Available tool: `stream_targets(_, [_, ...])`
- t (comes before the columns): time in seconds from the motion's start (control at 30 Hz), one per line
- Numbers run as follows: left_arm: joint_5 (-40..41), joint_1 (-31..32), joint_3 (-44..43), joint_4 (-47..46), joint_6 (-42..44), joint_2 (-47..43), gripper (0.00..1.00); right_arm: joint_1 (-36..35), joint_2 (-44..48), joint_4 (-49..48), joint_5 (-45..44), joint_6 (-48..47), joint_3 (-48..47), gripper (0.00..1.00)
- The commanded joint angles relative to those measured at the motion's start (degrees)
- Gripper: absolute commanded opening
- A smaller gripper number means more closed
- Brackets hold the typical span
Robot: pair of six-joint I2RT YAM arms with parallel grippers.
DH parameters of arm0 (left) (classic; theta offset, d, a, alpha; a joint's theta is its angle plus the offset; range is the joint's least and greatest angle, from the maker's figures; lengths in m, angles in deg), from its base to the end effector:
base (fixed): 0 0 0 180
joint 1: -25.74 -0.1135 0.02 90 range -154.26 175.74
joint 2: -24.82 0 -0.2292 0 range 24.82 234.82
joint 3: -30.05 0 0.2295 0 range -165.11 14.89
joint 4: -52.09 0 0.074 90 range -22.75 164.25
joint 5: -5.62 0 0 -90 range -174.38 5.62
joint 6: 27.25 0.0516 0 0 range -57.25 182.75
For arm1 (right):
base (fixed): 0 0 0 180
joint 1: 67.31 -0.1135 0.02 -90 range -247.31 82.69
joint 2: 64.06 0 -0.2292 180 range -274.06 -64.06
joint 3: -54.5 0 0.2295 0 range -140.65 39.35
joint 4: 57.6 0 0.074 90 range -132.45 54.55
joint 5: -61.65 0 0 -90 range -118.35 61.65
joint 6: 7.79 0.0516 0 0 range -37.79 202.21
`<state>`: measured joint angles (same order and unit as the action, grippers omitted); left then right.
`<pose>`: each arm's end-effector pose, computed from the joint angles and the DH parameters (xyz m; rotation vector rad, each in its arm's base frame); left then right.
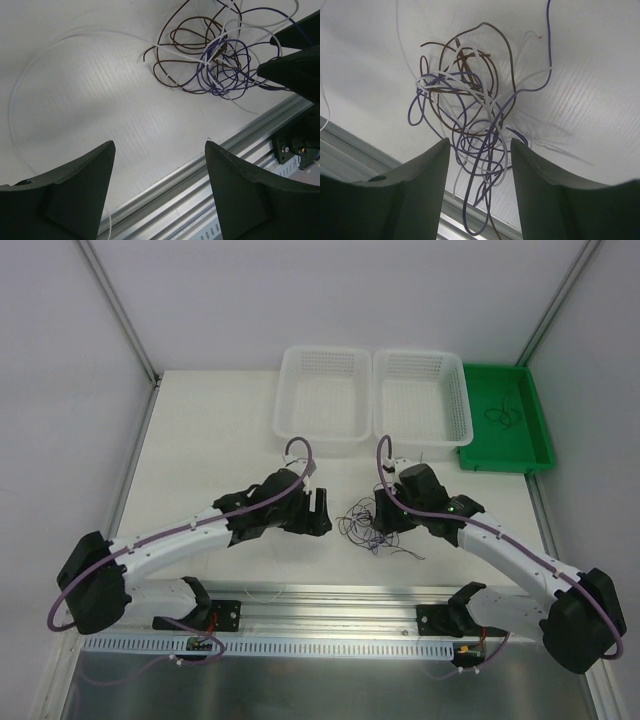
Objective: Untangle the cables
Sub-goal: Untie the cable.
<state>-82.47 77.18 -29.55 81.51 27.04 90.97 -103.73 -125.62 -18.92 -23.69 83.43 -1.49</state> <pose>0.1615 -0.1999 0.2232 0.2978 2.3002 -0.7871 0.1819 0.1394 0.2052 -0.7580 2.2546 0.4153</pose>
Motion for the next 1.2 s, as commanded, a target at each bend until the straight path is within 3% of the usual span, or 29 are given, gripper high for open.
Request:
stream_targets(0.0, [-4.3, 0.6, -3.5, -10.9, -2.0, 8.2, 0.71, -0.3, -2.1, -6.2, -1.5, -0.7, 1.1, 0.54])
stream_targets(0.17, [-6.9, 1.8, -6.6, -20.6, -4.0, 17.4, 0.67, -0.2, -4.1, -10.8, -0.1, 0.3, 3.1, 0.50])
stream_targets(0.47, [-9.8, 3.5, -9.4, -29.3, -3.9, 29.6, 0.58, -0.2, -7.3, -17.0, 4.6, 2.4, 5.9, 0.44])
stream_targets(0.6, [-7.9, 3.5, -8.7, -30.1, -4.0, 33.4, 0.37, -0.2, -7.4, -17.9, 4.9, 2.8, 6.9, 0.35])
stream_targets(0.63, [-7.2, 3.5, -8.3, -30.4, -4.1, 33.5, 0.27, -0.2, -7.3, -17.7, 4.7, 2.7, 7.0, 0.33])
stream_targets(0.67, [-6.1, 3.5, -7.7, -30.7, -4.1, 33.3, 0.06, -0.2, -7.0, -17.2, 4.2, 2.7, 7.1, 0.26])
stream_targets(0.7, [-5.4, 3.5, -7.1, -31.0, -3.9, 32.5, 0.00, -0.2, -6.7, -16.8, 3.1, 2.6, 7.2, 0.22])
stream_targets(0.83, [-2.3, 3.5, -3.7, -28.9, -1.5, 27.6, 0.00, 0.6, -2.9, -13.3, -2.3, 3.3, 7.2, 0.02])
stream_targets(1.0, [3.7, 3.2, 1.5, -24.6, 1.9, 15.8, 0.00, 6.9, 6.0, -7.1, -7.6, 5.4, 7.9, 0.01])
stream_targets(1.17, [0.5, 2.2, 5.9, -22.2, 6.3, 5.1, 0.00, 10.8, 14.0, -0.6, -10.6, 6.0, 6.6, 0.01])
